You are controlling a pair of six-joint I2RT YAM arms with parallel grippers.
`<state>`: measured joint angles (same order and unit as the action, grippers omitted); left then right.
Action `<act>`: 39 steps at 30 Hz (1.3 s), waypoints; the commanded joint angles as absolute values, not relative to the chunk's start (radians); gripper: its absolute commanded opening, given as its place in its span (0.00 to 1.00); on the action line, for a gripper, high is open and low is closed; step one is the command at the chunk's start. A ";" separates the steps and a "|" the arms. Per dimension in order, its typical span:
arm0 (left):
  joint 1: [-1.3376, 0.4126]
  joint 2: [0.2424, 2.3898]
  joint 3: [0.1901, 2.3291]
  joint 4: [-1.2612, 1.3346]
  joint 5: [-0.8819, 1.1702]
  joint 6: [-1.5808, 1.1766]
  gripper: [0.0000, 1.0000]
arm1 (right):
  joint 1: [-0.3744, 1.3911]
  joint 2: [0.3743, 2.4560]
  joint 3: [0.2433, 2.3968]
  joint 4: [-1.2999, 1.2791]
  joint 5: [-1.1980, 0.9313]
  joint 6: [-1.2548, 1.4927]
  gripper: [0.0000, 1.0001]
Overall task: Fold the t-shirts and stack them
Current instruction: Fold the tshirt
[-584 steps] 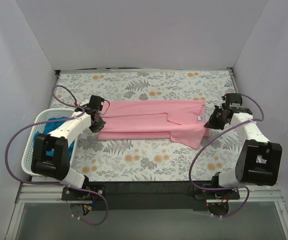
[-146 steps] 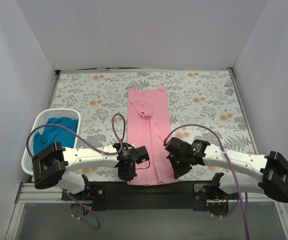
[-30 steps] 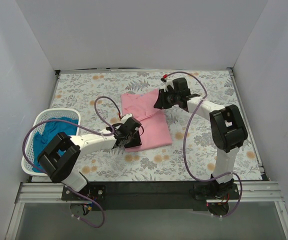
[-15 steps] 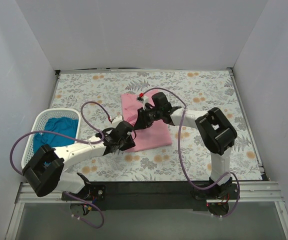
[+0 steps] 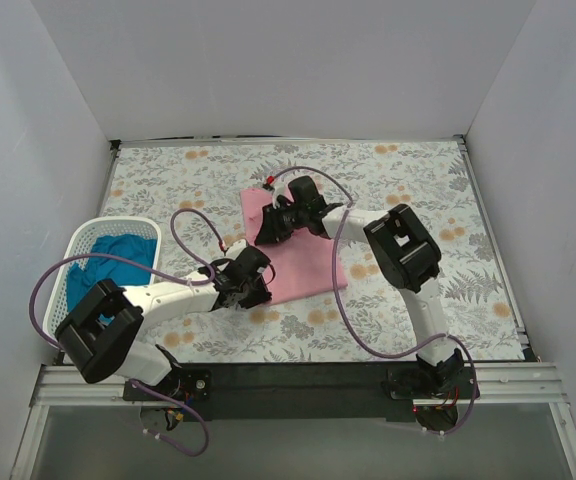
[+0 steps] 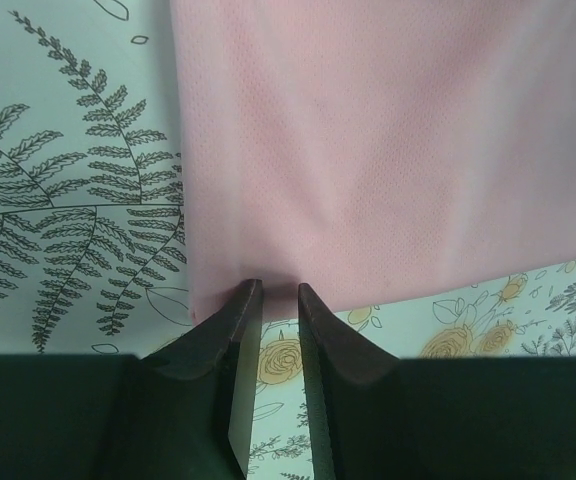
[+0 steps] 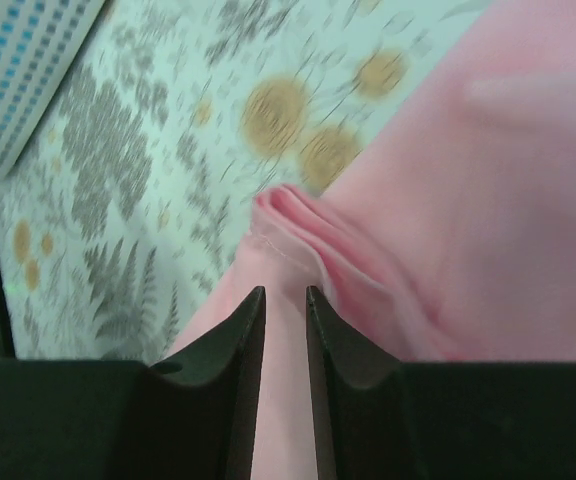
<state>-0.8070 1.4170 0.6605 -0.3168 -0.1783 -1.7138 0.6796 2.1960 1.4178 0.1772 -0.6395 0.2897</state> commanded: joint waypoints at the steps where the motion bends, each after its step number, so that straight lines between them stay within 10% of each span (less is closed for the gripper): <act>1: -0.811 1.396 0.623 -0.365 -0.147 -1.738 0.20 | 0.612 2.249 1.540 0.221 -0.554 0.314 0.29; 9: -0.810 1.306 0.615 -0.405 -0.207 -1.749 0.20 | 0.483 2.283 1.651 0.221 -0.639 0.399 0.30; 23: -0.717 1.209 0.670 -0.276 -0.094 -1.683 0.22 | 0.413 1.620 0.789 0.383 -0.839 0.569 0.42; 39: -0.643 1.299 0.446 -0.173 0.040 -1.799 0.19 | 0.298 1.734 0.410 0.629 -0.885 0.606 0.40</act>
